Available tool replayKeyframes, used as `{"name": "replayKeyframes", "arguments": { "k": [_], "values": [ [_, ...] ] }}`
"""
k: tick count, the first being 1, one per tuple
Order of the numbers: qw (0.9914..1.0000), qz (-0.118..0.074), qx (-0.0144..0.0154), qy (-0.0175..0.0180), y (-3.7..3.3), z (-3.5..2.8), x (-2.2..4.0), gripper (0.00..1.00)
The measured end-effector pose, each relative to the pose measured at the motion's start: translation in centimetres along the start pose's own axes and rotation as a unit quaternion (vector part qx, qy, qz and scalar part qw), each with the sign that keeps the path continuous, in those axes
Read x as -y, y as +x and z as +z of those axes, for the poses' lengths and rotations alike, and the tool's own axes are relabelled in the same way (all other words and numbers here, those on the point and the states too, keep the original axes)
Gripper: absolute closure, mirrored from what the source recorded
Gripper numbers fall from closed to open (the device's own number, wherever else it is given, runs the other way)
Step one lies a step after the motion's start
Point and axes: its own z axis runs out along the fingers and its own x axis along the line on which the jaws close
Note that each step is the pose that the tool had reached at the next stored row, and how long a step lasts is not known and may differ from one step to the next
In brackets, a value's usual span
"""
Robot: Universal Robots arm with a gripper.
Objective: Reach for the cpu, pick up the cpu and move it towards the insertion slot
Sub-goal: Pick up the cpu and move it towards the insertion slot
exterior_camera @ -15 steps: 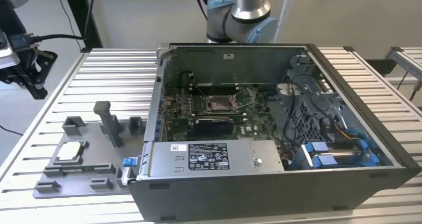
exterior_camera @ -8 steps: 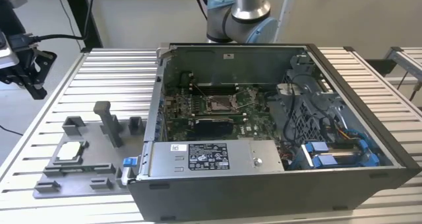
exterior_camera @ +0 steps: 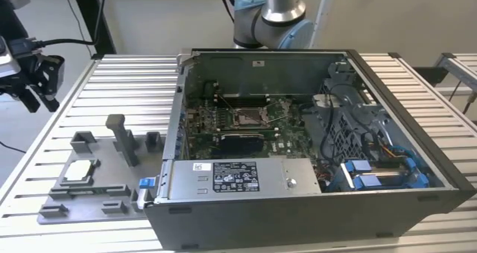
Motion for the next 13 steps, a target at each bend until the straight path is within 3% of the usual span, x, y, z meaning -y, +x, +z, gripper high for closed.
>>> {"name": "replayKeyframes", "arguments": {
  "k": [13],
  "values": [
    [1.0, 0.0, -0.0001, 0.0, 0.16, 0.01, 0.0, 0.0]
  ]
}}
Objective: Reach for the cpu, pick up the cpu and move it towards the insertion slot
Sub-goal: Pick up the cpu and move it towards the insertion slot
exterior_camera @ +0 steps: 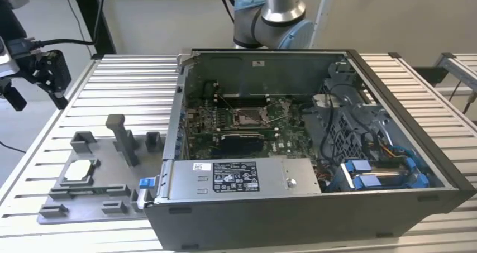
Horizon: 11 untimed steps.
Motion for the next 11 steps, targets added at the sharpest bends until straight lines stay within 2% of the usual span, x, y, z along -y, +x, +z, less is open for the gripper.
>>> {"name": "replayKeyframes", "arguments": {
  "k": [5, 11],
  "values": [
    [1.0, 0.0, 0.0001, 0.0, 0.0, 0.39, 0.02, 0.0],
    [1.0, 0.0, 0.0001, 0.0, 0.0, 1.17, 0.05, 0.0]
  ]
}}
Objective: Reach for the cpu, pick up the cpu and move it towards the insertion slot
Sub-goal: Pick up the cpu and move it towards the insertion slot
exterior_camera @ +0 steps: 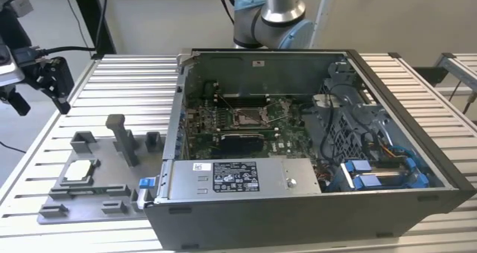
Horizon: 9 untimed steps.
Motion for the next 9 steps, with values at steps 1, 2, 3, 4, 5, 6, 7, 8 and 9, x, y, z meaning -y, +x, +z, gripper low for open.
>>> {"name": "replayKeyframes", "arguments": {
  "k": [1, 2, 3, 4, 5, 6, 7, 8, 9],
  "values": [
    [1.0, 0.0, 0.0, 0.0, 0.0, 0.09, 0.0, 0.0],
    [1.0, 0.0, 0.0002, 0.0, 0.0, 0.19, 0.0, 0.0],
    [1.0, 0.0, 0.0002, 0.0, 0.0, 0.3, 0.01, 0.0],
    [1.0, 0.0, 0.0003, 0.0, 0.0, 0.39, 0.01, 0.0],
    [1.0, 0.0, 0.0002, 0.0, 0.0, 0.44, 0.01, 0.0],
    [1.0, 0.0, 0.0002, 0.0, 0.0, 0.45, 0.01, 0.0],
    [1.0, 0.0, 0.0002, 0.0, 0.0, 0.46, 0.02, 0.0],
    [1.0, 0.0, 0.0001, 0.0, 0.0, 0.46, 0.02, 0.0],
    [1.0, 0.0, 0.0002, -0.0001, 0.0, 0.47, 0.02, 0.0]
  ]
}}
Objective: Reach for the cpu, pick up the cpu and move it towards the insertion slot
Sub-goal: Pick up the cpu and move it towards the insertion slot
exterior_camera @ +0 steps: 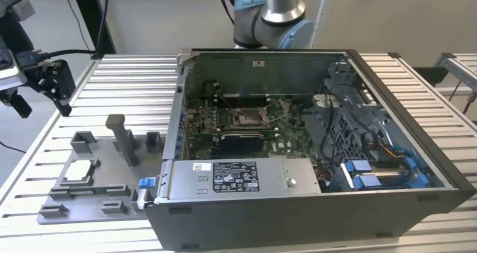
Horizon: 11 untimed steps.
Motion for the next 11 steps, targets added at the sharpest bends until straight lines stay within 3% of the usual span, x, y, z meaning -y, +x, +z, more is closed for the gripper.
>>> {"name": "replayKeyframes", "arguments": {
  "k": [5, 11],
  "values": [
    [1.0, 0.0, 0.0, 0.0, 0.0, 0.33, 0.01, 0.0],
    [1.0, 0.0, 0.0001, 0.0, 0.0, 1.38, 0.05, 0.0]
  ]
}}
